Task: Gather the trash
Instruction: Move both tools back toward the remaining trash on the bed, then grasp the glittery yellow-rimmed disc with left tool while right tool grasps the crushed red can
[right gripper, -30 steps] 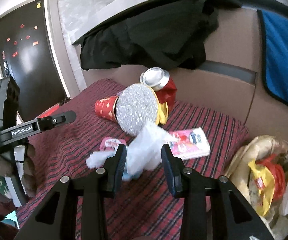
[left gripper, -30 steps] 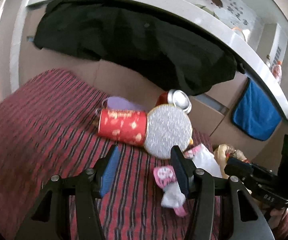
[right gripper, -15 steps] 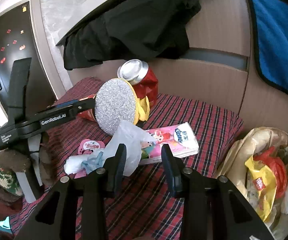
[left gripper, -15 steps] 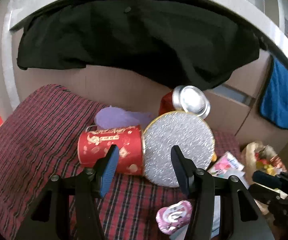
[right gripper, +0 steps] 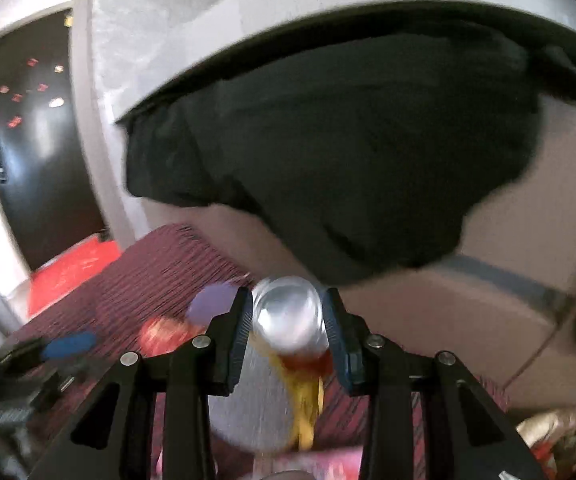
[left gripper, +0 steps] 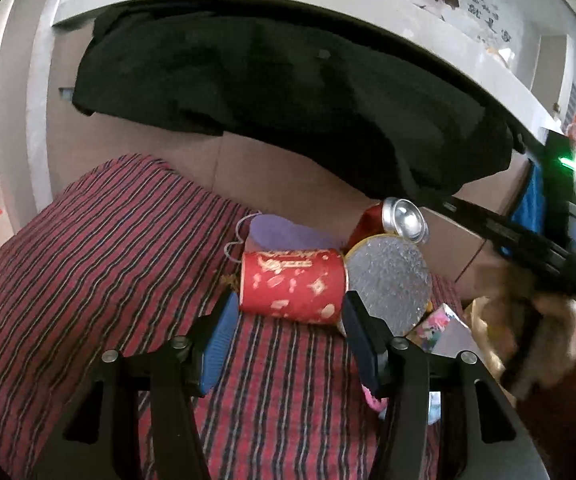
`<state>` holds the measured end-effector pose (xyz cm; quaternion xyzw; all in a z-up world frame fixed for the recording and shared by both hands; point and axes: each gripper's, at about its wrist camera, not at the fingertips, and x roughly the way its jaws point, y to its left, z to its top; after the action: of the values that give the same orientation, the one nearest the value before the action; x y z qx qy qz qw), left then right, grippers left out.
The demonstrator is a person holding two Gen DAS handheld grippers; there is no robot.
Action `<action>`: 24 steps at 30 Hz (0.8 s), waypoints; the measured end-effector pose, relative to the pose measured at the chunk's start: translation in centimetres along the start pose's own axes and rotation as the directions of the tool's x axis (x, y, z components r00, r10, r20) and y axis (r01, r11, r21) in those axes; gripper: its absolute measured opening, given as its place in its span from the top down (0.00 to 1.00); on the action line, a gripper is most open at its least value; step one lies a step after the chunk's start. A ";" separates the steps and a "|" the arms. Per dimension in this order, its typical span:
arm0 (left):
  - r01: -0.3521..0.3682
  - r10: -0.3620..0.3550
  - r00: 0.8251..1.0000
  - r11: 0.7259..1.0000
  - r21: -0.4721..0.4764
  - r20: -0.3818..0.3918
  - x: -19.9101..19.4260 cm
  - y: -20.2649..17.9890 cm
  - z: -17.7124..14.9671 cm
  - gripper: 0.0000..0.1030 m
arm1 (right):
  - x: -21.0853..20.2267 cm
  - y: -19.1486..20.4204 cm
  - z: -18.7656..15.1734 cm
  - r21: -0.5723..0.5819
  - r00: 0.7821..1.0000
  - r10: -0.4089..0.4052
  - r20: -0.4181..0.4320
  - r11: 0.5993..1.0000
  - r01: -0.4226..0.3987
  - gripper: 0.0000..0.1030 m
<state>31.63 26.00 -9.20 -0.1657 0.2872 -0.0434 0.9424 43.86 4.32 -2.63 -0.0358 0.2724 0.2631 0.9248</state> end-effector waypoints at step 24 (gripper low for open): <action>0.081 -0.083 0.996 0.988 -0.134 -0.010 -2.2 3.8 -1.0 0.47 | -4.0 3.8 -3.6 -0.129 0.978 0.147 -0.150 0.978 -0.166 0.65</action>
<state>29.18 29.65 -10.13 -0.2398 0.2898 -0.0642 0.9243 37.31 4.90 -3.30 -0.0975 0.3193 0.3505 0.8750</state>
